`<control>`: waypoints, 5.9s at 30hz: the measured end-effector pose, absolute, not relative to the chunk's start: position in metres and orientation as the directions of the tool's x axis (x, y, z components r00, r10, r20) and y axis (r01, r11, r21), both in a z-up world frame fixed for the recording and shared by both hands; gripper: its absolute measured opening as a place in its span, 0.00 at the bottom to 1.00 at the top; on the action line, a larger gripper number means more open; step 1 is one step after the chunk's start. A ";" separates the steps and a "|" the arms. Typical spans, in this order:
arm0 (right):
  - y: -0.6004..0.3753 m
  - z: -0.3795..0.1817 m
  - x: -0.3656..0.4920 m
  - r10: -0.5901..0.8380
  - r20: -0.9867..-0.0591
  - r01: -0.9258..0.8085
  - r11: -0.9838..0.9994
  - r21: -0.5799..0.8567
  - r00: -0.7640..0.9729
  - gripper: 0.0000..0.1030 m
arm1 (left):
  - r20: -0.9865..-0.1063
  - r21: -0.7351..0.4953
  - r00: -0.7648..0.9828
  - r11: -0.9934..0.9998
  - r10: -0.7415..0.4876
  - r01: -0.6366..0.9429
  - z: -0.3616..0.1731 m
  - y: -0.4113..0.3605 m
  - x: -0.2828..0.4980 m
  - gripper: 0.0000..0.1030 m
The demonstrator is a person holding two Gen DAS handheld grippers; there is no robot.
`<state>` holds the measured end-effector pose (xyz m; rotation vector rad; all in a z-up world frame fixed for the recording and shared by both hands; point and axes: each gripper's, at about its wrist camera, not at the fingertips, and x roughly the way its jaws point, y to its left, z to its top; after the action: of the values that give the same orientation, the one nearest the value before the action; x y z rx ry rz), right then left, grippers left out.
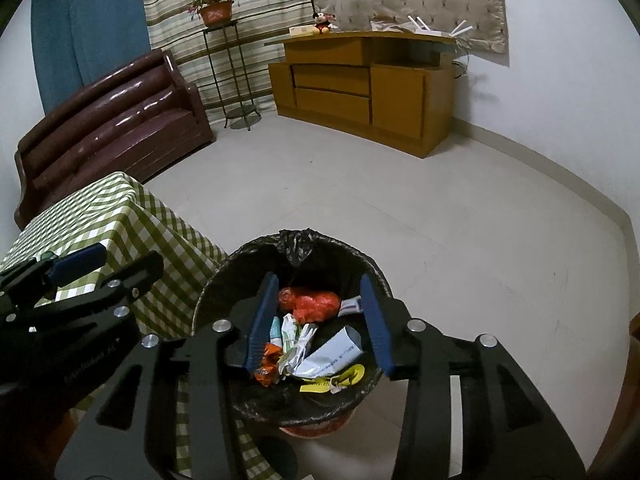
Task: Collect trash
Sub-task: 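Drop the yellow bag into the bin with the right gripper while the left gripper drops the orange bag in, then grasp the dark cigarette box with the right gripper while the left gripper approaches the blue tube, then grasp the blue tube with the left gripper, then carry the cigarette box and blue tube over the bin and open both grippers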
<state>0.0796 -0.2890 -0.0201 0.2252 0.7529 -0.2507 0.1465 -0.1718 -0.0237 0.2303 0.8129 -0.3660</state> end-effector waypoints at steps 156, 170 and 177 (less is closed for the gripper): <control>-0.256 0.000 0.068 -0.177 -0.694 0.286 0.957 0.044 0.697 0.54 | -0.738 -0.014 0.611 0.912 -0.286 0.410 -0.011 -0.123 0.123 0.19; -0.289 -0.013 0.082 -0.152 -0.702 0.312 0.944 0.104 0.696 0.54 | -0.759 0.031 0.595 0.899 -0.263 0.437 -0.025 -0.174 0.140 0.20; -0.296 -0.018 0.086 -0.131 -0.708 0.309 0.942 0.128 0.694 0.54 | -0.775 0.033 0.584 0.908 -0.240 0.417 -0.031 -0.179 0.148 0.33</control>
<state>0.0860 -0.2962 -0.0178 0.2458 0.7663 -0.2484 0.1476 -0.1788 -0.0313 0.2214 0.8667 -0.3869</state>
